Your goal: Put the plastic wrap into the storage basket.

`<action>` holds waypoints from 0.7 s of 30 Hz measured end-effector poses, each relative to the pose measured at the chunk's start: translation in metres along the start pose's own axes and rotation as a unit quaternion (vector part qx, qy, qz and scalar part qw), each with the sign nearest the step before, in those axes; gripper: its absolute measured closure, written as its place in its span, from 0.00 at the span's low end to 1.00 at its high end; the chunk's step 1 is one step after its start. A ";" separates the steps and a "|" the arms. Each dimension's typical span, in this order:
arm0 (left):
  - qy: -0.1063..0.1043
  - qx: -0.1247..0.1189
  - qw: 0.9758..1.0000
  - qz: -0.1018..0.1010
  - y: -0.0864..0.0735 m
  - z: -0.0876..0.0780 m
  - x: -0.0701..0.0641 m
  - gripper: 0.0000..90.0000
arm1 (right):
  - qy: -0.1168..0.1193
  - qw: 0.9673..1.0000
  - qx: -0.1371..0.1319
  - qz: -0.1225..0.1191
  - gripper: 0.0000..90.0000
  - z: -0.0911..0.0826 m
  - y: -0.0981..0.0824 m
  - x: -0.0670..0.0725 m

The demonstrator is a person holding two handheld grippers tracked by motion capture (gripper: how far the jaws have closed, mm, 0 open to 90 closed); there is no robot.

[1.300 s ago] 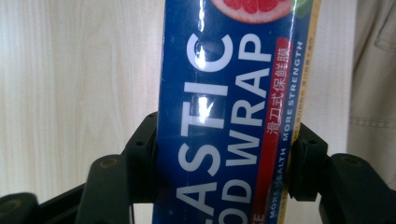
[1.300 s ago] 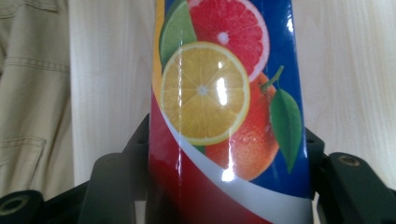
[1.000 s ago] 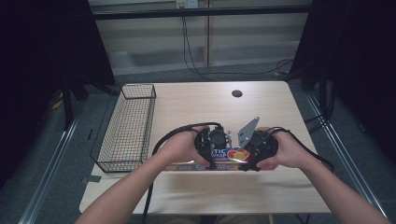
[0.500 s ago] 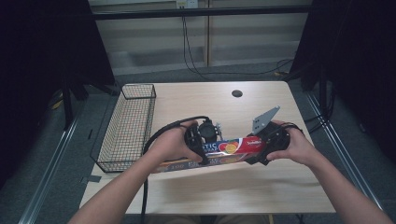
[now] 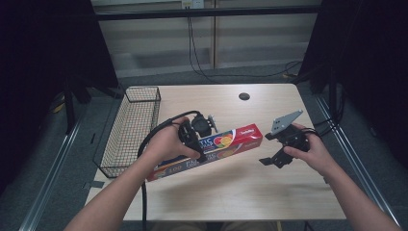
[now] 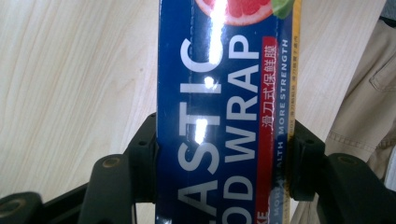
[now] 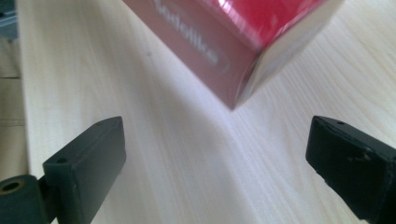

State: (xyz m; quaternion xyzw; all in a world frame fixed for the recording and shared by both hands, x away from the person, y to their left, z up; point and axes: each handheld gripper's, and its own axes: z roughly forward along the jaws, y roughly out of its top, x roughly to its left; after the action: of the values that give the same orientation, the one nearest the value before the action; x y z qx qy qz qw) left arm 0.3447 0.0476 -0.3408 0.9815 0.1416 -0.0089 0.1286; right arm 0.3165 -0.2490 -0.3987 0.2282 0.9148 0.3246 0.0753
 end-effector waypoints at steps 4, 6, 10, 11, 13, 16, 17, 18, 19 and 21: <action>0.004 -0.004 1.000 -0.016 -0.003 -0.003 0.004 0.48 | -0.004 1.000 0.012 -0.001 0.05 0.007 -0.003 0.006; 0.007 -0.003 1.000 -0.025 -0.005 -0.004 0.006 0.48 | -0.005 1.000 0.012 0.002 0.05 0.010 -0.005 0.007; 0.016 -0.008 0.999 -0.045 -0.008 -0.006 0.009 0.48 | -0.010 1.000 0.009 0.010 0.05 0.013 -0.006 0.011; 0.016 -0.006 0.999 -0.049 -0.009 -0.007 0.010 0.48 | -0.007 1.000 0.007 0.009 0.05 0.013 -0.007 0.011; 0.017 -0.007 0.998 -0.056 -0.011 -0.009 0.013 0.48 | -0.012 1.000 0.003 0.010 0.05 0.014 -0.008 0.014; 0.024 -0.014 0.997 -0.071 -0.015 -0.012 0.017 0.48 | -0.014 1.000 0.005 0.009 0.05 0.015 -0.009 0.015; 0.024 -0.014 0.997 -0.074 -0.016 -0.014 0.019 0.48 | -0.015 1.000 0.006 0.009 0.05 0.015 -0.010 0.016; 0.025 -0.013 0.997 -0.078 -0.017 -0.015 0.020 0.48 | -0.013 1.000 0.008 0.008 0.05 0.016 -0.011 0.017; 0.027 -0.013 0.996 -0.079 -0.018 -0.016 0.021 0.48 | -0.015 1.000 0.009 0.009 0.05 0.016 -0.011 0.017; 0.027 -0.015 0.995 -0.090 -0.020 -0.018 0.023 0.48 | -0.015 1.000 0.005 0.009 0.05 0.018 -0.012 0.018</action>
State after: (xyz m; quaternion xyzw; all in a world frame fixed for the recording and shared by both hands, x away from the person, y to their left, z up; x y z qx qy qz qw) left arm 0.3609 0.0766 -0.3296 0.9625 0.2332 0.0086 0.1384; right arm 0.3013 -0.2386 -0.4196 0.2411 0.9134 0.3170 0.0846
